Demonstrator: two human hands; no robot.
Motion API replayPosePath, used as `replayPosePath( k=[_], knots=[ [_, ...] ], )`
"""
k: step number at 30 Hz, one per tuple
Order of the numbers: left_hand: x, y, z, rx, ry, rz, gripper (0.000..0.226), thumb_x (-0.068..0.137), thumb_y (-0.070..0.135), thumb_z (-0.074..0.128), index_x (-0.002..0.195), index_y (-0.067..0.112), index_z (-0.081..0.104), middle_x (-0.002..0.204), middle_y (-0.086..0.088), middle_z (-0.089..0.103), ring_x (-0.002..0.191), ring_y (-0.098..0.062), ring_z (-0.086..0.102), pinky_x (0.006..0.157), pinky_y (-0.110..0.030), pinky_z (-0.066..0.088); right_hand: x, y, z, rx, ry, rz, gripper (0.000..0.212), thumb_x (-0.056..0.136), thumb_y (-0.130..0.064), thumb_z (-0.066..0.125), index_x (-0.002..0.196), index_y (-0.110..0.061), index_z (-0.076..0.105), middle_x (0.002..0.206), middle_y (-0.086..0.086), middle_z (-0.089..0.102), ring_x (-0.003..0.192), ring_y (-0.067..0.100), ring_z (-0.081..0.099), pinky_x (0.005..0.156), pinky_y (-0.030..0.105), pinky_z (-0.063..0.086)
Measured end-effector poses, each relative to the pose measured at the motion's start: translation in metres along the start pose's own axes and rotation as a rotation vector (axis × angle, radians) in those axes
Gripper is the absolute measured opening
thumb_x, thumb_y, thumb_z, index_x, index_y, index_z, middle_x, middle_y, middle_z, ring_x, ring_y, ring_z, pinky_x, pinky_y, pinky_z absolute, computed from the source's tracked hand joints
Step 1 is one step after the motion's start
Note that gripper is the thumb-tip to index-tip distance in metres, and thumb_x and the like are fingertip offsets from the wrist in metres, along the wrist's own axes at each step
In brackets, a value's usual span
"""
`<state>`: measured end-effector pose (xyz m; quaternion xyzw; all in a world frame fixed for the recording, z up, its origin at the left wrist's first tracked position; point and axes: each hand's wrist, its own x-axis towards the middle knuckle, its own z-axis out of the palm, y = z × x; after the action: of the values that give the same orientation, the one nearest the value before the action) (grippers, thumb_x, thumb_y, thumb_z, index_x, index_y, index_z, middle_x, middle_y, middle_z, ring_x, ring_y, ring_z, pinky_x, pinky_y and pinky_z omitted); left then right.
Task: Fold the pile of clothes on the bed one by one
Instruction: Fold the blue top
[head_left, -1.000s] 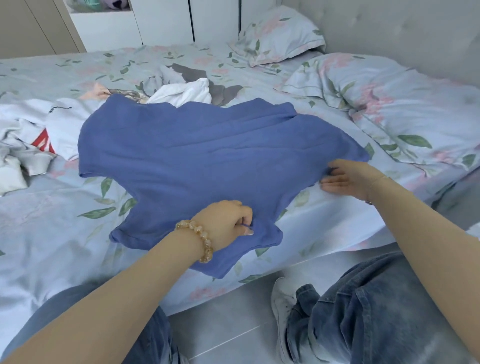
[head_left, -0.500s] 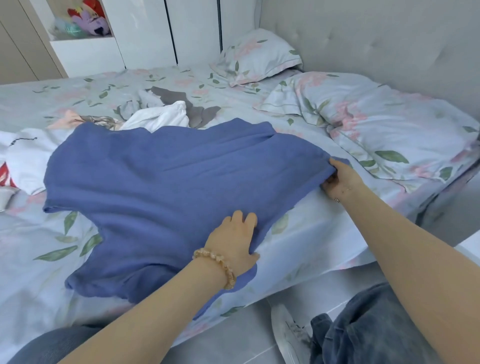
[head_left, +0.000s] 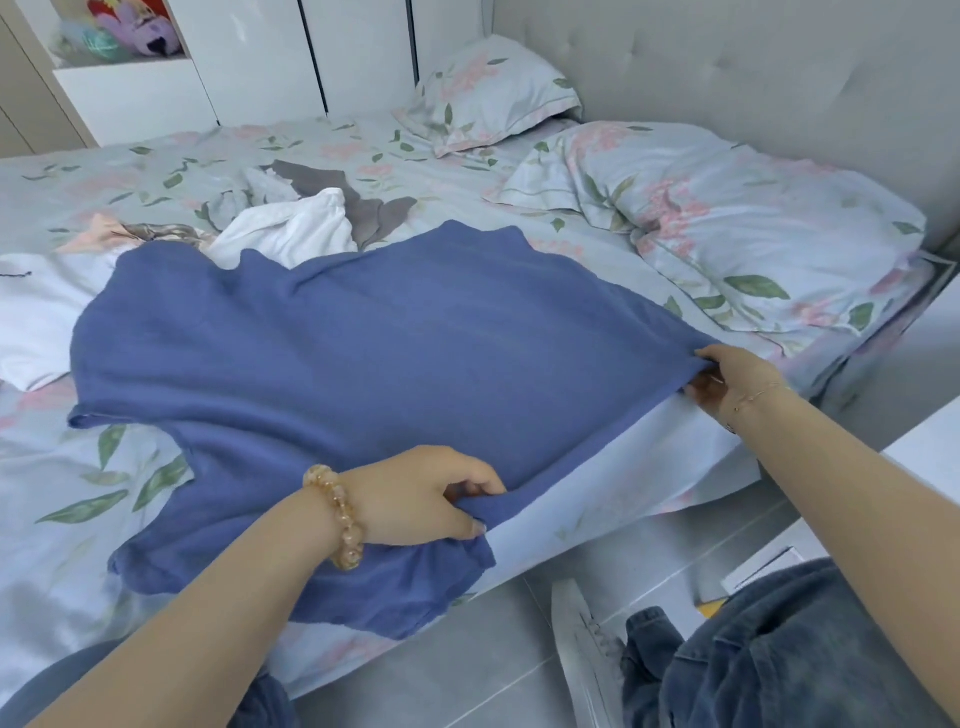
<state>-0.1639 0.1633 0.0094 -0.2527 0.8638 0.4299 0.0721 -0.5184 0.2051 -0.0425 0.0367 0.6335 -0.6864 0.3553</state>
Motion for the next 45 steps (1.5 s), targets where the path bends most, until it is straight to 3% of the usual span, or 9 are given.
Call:
replayPosePath(
  k=[11, 16, 20, 27, 32, 34, 37, 40, 45],
  knots=[
    [-0.013, -0.019, -0.057, -0.584, 0.118, -0.063, 0.025, 0.083, 0.016, 0.073, 0.108, 0.011, 0.069, 0.11, -0.016, 0.069, 0.095, -0.021, 0.064, 0.08, -0.033, 0.049, -0.013, -0.043, 0.07, 0.172, -0.09, -0.405, 0.02, 0.083, -0.001, 0.055, 0.075, -0.016, 0.045, 0.06, 0.001, 0.037, 0.048, 0.014, 0.038, 0.046, 0.02, 0.039],
    [-0.007, -0.043, -0.079, -0.837, 0.33, -0.178, 0.028, 0.086, 0.0, 0.058, 0.113, 0.001, 0.066, 0.108, -0.017, 0.07, 0.088, -0.019, 0.069, 0.069, -0.024, 0.057, 0.005, -0.037, 0.125, -0.006, -0.245, -0.267, 0.016, 0.089, -0.006, 0.058, 0.101, -0.011, 0.049, 0.066, 0.003, 0.048, 0.049, 0.014, 0.05, 0.046, 0.022, 0.049],
    [-0.002, -0.07, -0.083, -0.737, 0.506, -0.333, 0.02, 0.09, -0.001, 0.057, 0.104, 0.006, 0.069, 0.096, -0.013, 0.071, 0.074, -0.012, 0.067, 0.061, -0.02, 0.053, 0.011, -0.023, 0.163, -0.121, -0.334, -0.328, 0.034, 0.09, -0.006, 0.06, 0.12, -0.017, 0.048, 0.08, 0.003, 0.056, 0.06, 0.014, 0.056, 0.059, 0.026, 0.056],
    [0.017, -0.098, -0.079, -0.484, 0.746, -0.409, 0.024, 0.088, 0.003, 0.063, 0.107, 0.018, 0.061, 0.113, -0.015, 0.066, 0.089, -0.019, 0.061, 0.087, -0.031, 0.045, 0.033, -0.006, 0.171, -0.434, -0.328, -0.434, 0.04, 0.09, -0.012, 0.058, 0.129, -0.015, 0.049, 0.096, 0.0, 0.058, 0.089, 0.017, 0.057, 0.088, 0.028, 0.049],
    [0.022, -0.064, -0.053, 0.424, 0.913, -0.122, 0.037, 0.082, 0.031, 0.051, 0.116, 0.02, 0.06, 0.12, 0.0, 0.058, 0.108, -0.025, 0.053, 0.091, -0.042, 0.045, 0.047, -0.013, 0.121, -0.682, 0.065, -0.691, 0.019, 0.086, -0.014, 0.05, 0.097, -0.008, 0.064, 0.09, 0.006, 0.061, 0.082, 0.023, 0.057, 0.072, 0.025, 0.048],
    [0.025, -0.041, -0.038, 0.512, 0.814, 0.018, 0.042, 0.083, 0.043, 0.043, 0.113, 0.022, 0.063, 0.118, 0.003, 0.06, 0.106, -0.025, 0.058, 0.087, -0.043, 0.048, 0.052, -0.016, 0.101, -0.793, 0.067, -0.556, 0.024, 0.085, -0.024, 0.052, 0.082, -0.003, 0.062, 0.079, 0.019, 0.065, 0.067, 0.031, 0.066, 0.066, 0.038, 0.057],
    [0.037, -0.028, -0.014, 0.528, 0.493, -0.167, 0.076, 0.075, 0.057, 0.032, 0.142, 0.023, 0.043, 0.151, 0.0, 0.036, 0.138, -0.02, 0.036, 0.114, -0.044, 0.028, 0.048, -0.022, 0.094, -0.686, -0.102, -0.189, 0.039, 0.089, -0.033, 0.061, 0.089, 0.006, 0.062, 0.072, 0.02, 0.063, 0.043, 0.022, 0.062, 0.041, 0.026, 0.054],
    [0.041, -0.036, -0.009, 0.571, 0.318, -0.383, 0.083, 0.08, 0.042, 0.04, 0.153, 0.031, 0.004, 0.161, 0.008, -0.005, 0.148, -0.013, -0.002, 0.119, -0.044, 0.0, 0.045, -0.027, 0.112, -0.486, -0.236, -0.063, 0.044, 0.087, -0.03, 0.07, 0.118, -0.001, 0.056, 0.084, 0.015, 0.062, 0.065, 0.022, 0.065, 0.042, 0.024, 0.053],
    [0.041, -0.045, -0.014, 0.687, 0.377, -0.459, 0.082, 0.09, 0.014, 0.044, 0.152, 0.034, -0.004, 0.161, 0.007, -0.003, 0.149, -0.015, -0.002, 0.119, -0.05, 0.001, 0.055, -0.018, 0.128, -0.398, -0.186, -0.11, 0.059, 0.086, -0.021, 0.072, 0.137, -0.009, 0.045, 0.124, 0.009, 0.059, 0.092, 0.023, 0.065, 0.029, 0.023, 0.044]
  ],
)
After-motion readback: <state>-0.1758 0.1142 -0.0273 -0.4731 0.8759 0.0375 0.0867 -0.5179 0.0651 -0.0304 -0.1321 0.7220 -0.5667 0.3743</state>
